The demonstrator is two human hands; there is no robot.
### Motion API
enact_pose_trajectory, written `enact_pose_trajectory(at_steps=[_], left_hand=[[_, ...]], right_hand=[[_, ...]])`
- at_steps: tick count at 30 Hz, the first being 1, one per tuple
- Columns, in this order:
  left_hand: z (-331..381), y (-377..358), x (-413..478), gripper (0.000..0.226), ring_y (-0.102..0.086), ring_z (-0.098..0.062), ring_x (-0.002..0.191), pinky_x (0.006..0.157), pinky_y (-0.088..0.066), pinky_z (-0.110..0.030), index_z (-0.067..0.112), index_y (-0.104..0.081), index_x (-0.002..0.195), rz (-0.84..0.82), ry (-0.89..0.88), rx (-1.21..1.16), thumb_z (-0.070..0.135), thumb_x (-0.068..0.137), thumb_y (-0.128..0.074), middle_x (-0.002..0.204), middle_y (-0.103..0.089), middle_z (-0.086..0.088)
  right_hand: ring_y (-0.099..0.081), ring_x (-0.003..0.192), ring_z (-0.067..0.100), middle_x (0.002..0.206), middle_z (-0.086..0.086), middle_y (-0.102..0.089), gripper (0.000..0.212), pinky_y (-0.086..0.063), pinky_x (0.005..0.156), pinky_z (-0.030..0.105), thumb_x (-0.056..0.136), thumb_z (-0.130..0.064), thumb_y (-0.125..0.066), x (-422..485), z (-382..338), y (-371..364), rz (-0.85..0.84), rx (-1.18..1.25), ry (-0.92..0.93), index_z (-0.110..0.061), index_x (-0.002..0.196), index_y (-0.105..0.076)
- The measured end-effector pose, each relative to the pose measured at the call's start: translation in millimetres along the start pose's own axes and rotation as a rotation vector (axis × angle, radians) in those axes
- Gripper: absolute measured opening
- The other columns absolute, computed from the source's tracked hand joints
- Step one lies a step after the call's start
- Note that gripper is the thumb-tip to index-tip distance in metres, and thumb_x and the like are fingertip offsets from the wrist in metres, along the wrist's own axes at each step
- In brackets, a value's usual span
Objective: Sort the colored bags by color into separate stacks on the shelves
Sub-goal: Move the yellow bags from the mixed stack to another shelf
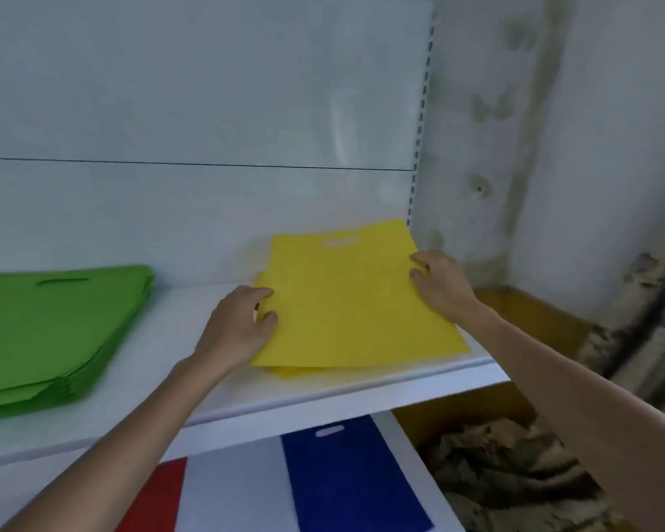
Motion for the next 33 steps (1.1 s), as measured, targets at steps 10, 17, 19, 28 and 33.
enact_pose_trajectory(at_steps=[10, 17, 19, 28, 33], left_hand=[[-2.6, -32.3, -6.1, 0.047, -0.039, -0.027, 0.125, 0.102, -0.033, -0.033, 0.021, -0.045, 0.135, -0.18, 0.235, 0.324, 0.037, 0.091, -0.048, 0.135, -0.045, -0.008], [8.0, -40.0, 3.6, 0.043, -0.043, -0.029, 0.12, 0.099, -0.037, -0.036, 0.027, -0.052, 0.129, -0.196, 0.262, 0.355, 0.042, 0.089, -0.048, 0.126, -0.05, -0.011], [8.7, -42.0, 7.3, 0.039, -0.045, -0.029, 0.117, 0.096, -0.039, -0.033, 0.027, -0.052, 0.129, -0.189, 0.262, 0.358, 0.036, 0.091, -0.048, 0.124, -0.05, -0.012], [7.9, -32.7, -1.5, 0.038, -0.05, -0.023, 0.116, 0.097, -0.04, -0.034, 0.025, -0.051, 0.129, -0.071, 0.254, 0.277, 0.032, 0.091, -0.05, 0.127, -0.05, -0.007], [0.9, 23.0, -31.0, 0.027, -0.057, -0.021, 0.1, 0.085, -0.043, -0.031, 0.02, -0.062, 0.114, 0.203, 0.25, 0.31, 0.029, 0.09, -0.053, 0.115, -0.058, -0.005]], right_hand=[[-0.047, 0.114, 0.034, 0.112, 0.015, -0.05, 0.021, -0.04, 0.089, 0.037, 0.09, -0.022, -0.045, 45.8, 34.2, -71.6, -0.447, -0.073, 0.03, -0.007, 0.1, -0.055], [-0.054, 0.108, 0.038, 0.119, 0.027, -0.058, 0.037, -0.046, 0.091, 0.045, 0.084, -0.007, -0.052, 50.6, 49.3, -73.2, -0.377, 0.002, -0.029, 0.012, 0.116, -0.055], [-0.053, 0.112, 0.038, 0.123, 0.028, -0.055, 0.04, -0.044, 0.094, 0.046, 0.087, -0.011, -0.053, 49.7, 51.5, -73.1, -0.381, -0.005, -0.001, 0.012, 0.119, -0.053], [-0.043, 0.113, 0.034, 0.12, 0.018, -0.052, 0.033, -0.041, 0.091, 0.038, 0.09, -0.017, -0.047, 45.5, 31.4, -70.9, -0.266, -0.121, 0.138, -0.001, 0.117, -0.056], [-0.051, 0.109, 0.029, 0.118, 0.015, -0.055, 0.033, -0.038, 0.091, 0.034, 0.09, -0.012, -0.049, 32.5, -49.0, -75.5, -0.124, 0.143, 0.436, -0.004, 0.121, -0.055]])
Point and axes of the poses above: each hand's wrist, its own x-axis towards the middle knuckle, its own y-axis out of the back of the hand, z = x × y, the point moved 2 cm from there along x, towards the middle knuckle
